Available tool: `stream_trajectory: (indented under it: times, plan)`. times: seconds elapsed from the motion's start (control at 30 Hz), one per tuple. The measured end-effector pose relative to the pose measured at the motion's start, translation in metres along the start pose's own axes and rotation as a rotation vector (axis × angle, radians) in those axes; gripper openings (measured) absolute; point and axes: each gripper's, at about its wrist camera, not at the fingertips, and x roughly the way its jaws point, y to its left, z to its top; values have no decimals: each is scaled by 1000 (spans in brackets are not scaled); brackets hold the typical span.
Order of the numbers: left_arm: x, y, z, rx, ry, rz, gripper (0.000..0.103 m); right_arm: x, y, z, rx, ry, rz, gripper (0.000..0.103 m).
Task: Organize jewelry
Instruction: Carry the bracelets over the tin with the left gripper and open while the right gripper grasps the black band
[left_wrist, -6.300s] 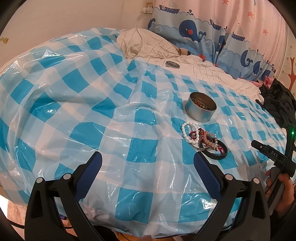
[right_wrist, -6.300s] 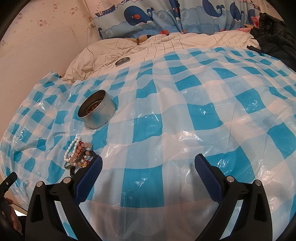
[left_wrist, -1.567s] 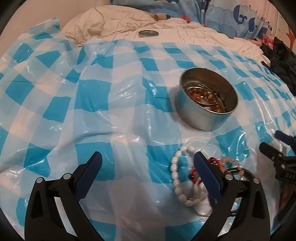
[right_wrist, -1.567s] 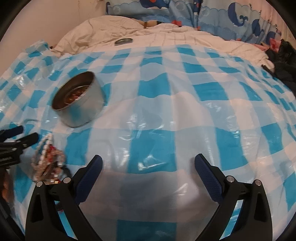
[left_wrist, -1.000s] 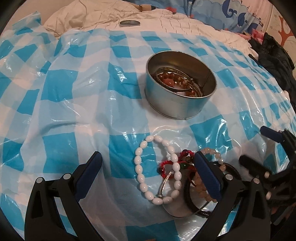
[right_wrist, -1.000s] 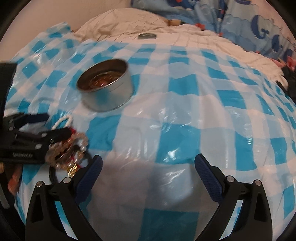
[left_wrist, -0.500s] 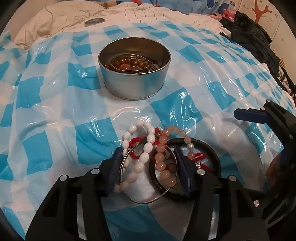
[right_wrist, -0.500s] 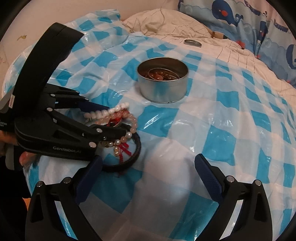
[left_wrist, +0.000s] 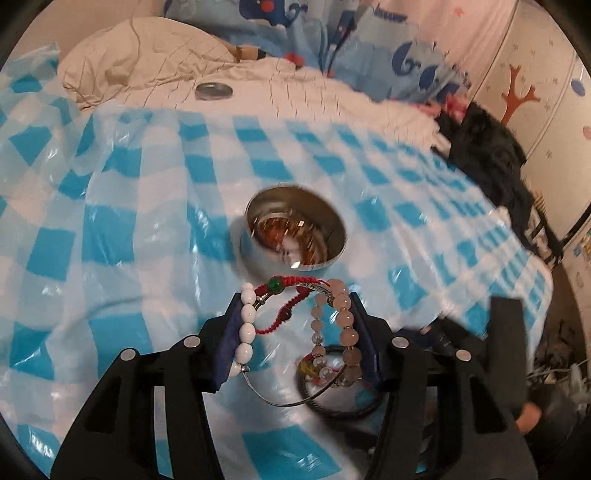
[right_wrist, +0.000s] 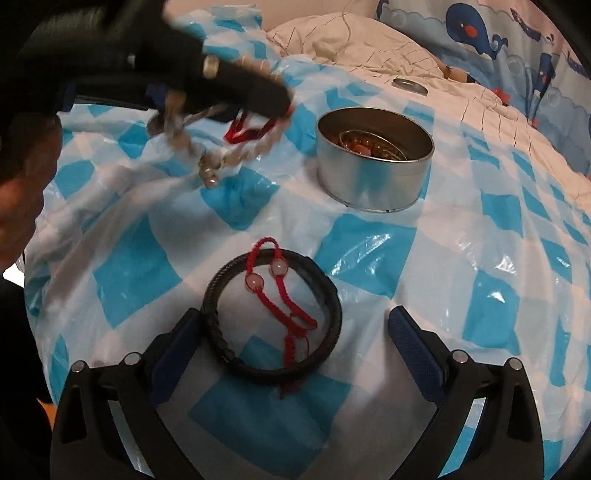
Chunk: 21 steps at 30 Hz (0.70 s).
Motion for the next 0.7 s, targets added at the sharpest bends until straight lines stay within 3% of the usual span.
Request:
stream_trajectory:
  times: [0.03,0.1,0.33,0.4,0.5,0.7]
  plan:
    - [0,-1,3,-1,-5,-7,52,0,-3,1,19,-2,10,69]
    - [1,-5,10,3,-14,-23,52,-2,-13,2,68,-3,16,59]
    - [24,-15,50,-42,-67,-146,53,-13,-36,6,196,-59,93,55]
    - [43,-9,58,-65,-30,-120,54,-19,-42,9,219,-92,99,55]
    - [66,7,58,-110,51,5,54,-30,-48,11,233,-136,86,55]
    - [27,27,57,-128,-34,45,65,-44,-53,29,224,-200,45,56]
